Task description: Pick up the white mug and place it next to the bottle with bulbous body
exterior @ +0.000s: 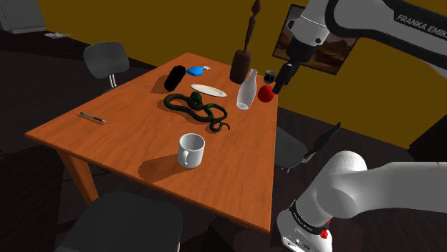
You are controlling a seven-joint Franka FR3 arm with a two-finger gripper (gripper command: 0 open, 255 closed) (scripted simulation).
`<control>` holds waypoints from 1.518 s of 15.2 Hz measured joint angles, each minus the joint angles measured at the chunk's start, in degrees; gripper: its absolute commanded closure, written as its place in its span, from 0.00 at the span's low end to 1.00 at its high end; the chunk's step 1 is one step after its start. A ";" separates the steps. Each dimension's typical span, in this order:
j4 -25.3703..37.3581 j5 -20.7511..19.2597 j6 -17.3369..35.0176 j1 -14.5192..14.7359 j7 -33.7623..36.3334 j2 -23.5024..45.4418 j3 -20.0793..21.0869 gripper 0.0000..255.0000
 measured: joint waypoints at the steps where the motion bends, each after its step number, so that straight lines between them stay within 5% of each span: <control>1: 0.00 0.00 0.00 0.00 0.00 0.00 0.00 0.00; 11: -7.70 4.60 13.60 1.37 9.84 7.87 5.59 0.00; 23: -8.19 8.22 31.89 2.87 21.87 27.33 12.58 0.00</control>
